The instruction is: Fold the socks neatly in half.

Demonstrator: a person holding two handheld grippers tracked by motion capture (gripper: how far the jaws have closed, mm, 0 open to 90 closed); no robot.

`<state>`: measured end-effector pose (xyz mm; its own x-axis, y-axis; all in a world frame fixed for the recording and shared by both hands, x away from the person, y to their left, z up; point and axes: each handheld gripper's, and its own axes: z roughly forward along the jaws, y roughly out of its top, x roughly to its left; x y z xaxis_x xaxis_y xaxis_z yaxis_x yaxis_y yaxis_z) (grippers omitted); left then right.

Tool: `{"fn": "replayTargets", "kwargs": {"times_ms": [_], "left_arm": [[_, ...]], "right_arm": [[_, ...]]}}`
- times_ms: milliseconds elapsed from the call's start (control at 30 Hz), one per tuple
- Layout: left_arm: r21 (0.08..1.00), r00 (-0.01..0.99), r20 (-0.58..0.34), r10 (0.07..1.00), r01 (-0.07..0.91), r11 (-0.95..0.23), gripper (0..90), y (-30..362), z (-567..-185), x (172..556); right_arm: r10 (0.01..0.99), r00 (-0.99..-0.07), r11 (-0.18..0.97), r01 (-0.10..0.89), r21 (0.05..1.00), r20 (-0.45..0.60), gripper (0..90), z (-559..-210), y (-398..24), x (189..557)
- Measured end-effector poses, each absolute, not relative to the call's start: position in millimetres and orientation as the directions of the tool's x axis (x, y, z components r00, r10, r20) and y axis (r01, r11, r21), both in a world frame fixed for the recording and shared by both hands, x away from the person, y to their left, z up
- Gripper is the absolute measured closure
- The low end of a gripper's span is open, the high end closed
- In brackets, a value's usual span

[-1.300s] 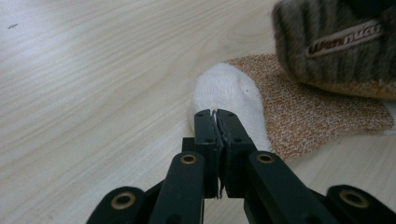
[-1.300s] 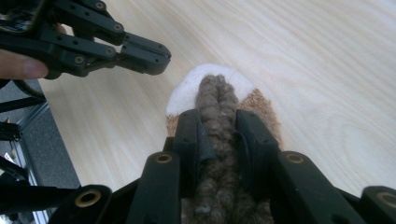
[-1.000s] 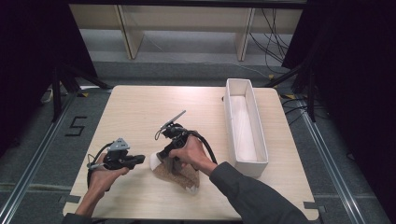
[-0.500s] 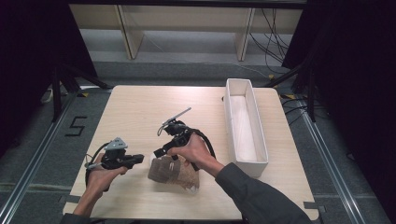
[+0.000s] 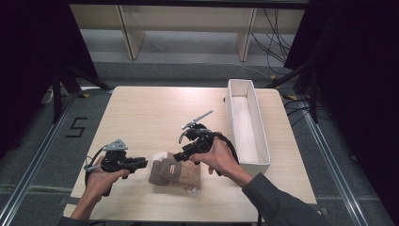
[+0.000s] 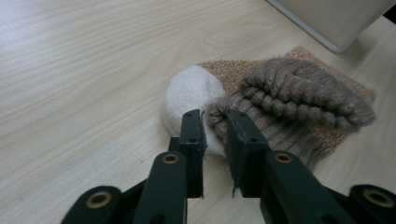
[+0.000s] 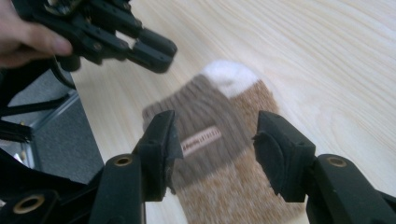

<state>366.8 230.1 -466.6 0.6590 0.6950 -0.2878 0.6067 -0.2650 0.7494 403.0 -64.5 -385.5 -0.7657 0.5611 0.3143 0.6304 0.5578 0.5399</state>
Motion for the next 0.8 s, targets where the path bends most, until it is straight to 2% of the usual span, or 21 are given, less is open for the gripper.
{"fn": "replayTargets", "kwargs": {"times_ms": [267,433,467,600,800], "left_arm": [[0.735,0.672,-0.319,0.668,0.62,-0.274,67.8,220.4,-460.3,361.8],[0.727,0.679,-0.316,0.663,0.622,-0.291,64.0,212.9,-456.7,359.7],[0.727,0.673,-0.321,0.667,0.627,-0.282,63.4,211.0,-458.1,359.9],[0.685,0.665,-0.349,0.66,0.661,-0.304,61.1,207.6,-465.4,361.8],[0.663,0.65,-0.36,0.669,0.683,-0.307,61.0,197.3,-476.4,366.1]], "right_arm": [[0.531,-0.784,0.573,0.612,0.545,0.321,49.0,-398.7,-89.8,382.5],[0.554,-0.776,0.57,0.618,0.541,0.302,48.5,-408.1,-101.7,372.1],[0.538,-0.794,0.573,0.591,0.568,0.284,48.4,-412.1,-103.4,372.4],[0.529,-0.785,0.561,0.609,0.561,0.323,48.4,-427.8,-104.7,366.5],[0.518,-0.792,0.541,0.595,0.594,0.322,47.1,-440.0,-109.5,359.8]]}}
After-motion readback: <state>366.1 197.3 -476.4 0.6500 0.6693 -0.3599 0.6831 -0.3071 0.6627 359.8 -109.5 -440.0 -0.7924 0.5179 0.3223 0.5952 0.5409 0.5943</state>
